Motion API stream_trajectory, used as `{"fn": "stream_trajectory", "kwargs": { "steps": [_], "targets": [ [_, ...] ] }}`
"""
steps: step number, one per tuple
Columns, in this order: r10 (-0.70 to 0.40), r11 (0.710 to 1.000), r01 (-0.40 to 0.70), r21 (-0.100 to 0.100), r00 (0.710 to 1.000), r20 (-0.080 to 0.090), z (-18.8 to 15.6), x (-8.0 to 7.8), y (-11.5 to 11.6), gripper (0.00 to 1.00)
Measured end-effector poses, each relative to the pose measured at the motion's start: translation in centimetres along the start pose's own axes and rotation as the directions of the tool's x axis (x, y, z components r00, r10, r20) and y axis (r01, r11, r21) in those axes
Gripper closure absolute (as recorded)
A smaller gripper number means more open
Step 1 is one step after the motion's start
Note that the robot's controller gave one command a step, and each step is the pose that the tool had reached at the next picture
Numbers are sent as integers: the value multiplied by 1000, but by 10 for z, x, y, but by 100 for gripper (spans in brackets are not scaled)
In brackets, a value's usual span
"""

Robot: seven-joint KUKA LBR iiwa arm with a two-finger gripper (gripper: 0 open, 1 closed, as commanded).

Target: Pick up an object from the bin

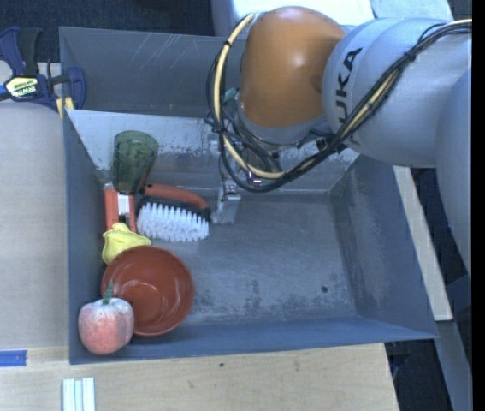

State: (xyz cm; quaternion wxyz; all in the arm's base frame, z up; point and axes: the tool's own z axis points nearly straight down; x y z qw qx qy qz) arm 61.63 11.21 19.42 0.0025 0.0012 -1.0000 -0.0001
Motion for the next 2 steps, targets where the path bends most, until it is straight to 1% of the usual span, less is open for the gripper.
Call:
{"fn": "stream_trajectory", "kwargs": {
  "steps": [1, 2],
  "targets": [
    [3, 1000, -3, -1, 1000, 8, -5, -2, -1, 0],
    [1, 1000, -1, -2, 1000, 7, 34, 18, 68, 0]
  ]
}}
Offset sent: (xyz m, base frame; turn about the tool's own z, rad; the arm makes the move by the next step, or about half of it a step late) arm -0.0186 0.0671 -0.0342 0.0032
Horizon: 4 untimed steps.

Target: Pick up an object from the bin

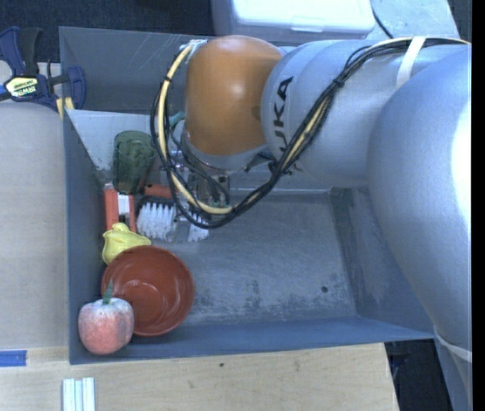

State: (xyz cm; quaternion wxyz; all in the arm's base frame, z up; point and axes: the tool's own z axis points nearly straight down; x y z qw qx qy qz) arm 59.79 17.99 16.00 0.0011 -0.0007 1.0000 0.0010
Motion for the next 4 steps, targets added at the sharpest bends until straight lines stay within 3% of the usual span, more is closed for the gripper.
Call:
{"fn": "stream_trajectory", "kwargs": {
  "steps": [1, 2, 3, 4],
  "targets": [
    [-69, 998, 69, 3, 998, 5, 15, 3, 9, 0],
    [217, 976, -217, -1, 976, 5, 18, -12, -21, 0],
    [68, 998, -67, -4, 997, 23, 85, -17, -18, 0],
    [488, 873, -487, -27, 873, 28, 80, -4, -5, 100]
  ]
}}
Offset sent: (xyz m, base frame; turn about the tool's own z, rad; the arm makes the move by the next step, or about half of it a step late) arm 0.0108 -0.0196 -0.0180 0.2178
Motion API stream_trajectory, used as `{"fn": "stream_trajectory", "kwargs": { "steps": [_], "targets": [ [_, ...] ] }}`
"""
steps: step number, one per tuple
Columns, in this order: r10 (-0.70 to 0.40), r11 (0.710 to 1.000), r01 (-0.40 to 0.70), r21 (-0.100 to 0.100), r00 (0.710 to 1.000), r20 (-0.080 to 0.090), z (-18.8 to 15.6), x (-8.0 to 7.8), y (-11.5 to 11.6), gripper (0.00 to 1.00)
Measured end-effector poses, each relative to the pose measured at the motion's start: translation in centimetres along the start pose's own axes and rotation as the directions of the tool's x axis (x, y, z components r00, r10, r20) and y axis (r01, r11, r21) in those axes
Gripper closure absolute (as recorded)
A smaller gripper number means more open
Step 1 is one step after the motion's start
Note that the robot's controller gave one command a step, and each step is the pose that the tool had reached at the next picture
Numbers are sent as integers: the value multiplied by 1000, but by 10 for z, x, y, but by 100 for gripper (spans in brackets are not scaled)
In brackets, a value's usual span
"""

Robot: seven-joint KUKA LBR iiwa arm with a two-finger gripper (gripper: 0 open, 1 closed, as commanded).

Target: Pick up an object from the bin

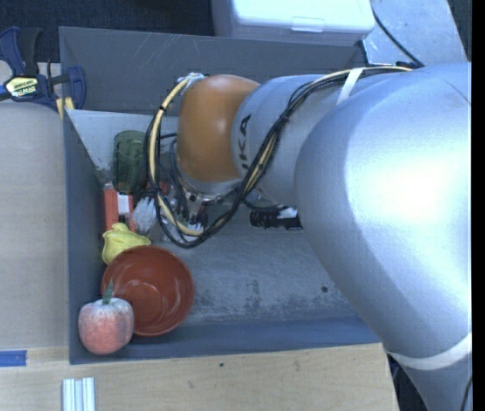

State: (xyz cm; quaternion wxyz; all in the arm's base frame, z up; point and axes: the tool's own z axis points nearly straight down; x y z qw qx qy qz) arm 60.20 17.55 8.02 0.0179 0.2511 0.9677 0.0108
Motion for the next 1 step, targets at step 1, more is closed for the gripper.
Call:
{"fn": "stream_trajectory", "kwargs": {
  "steps": [1],
  "targets": [
    [0, 1000, 0, 0, 1000, -1, 0, 0, 0, 100]
  ]
}}
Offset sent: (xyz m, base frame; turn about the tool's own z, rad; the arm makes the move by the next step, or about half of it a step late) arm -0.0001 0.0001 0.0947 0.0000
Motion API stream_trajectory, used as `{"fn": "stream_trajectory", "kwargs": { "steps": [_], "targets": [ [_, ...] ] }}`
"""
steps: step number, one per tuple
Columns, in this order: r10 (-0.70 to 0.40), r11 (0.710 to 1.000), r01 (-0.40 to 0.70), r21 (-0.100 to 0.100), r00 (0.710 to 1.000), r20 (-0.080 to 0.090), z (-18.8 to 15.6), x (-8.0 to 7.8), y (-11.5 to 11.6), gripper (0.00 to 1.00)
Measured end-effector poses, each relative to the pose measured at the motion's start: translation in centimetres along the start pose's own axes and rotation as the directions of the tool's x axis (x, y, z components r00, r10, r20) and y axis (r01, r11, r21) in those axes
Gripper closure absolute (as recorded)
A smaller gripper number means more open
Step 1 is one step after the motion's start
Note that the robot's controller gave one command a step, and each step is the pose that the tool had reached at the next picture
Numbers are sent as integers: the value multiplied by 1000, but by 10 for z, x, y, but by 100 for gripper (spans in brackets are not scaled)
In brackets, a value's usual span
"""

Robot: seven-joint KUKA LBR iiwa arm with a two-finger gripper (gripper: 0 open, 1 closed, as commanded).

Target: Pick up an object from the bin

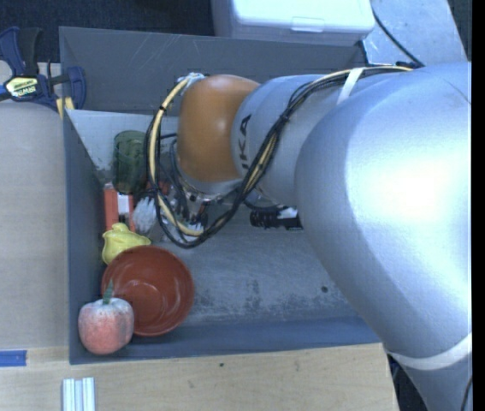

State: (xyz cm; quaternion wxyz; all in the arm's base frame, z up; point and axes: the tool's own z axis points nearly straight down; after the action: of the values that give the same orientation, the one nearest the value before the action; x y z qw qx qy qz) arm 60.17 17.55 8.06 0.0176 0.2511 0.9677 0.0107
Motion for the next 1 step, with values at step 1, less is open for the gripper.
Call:
{"fn": "stream_trajectory", "kwargs": {
  "steps": [1],
  "targets": [
    [-1, 1000, 1, 14, 1000, -16, -22, 4, -3, 100]
  ]
}}
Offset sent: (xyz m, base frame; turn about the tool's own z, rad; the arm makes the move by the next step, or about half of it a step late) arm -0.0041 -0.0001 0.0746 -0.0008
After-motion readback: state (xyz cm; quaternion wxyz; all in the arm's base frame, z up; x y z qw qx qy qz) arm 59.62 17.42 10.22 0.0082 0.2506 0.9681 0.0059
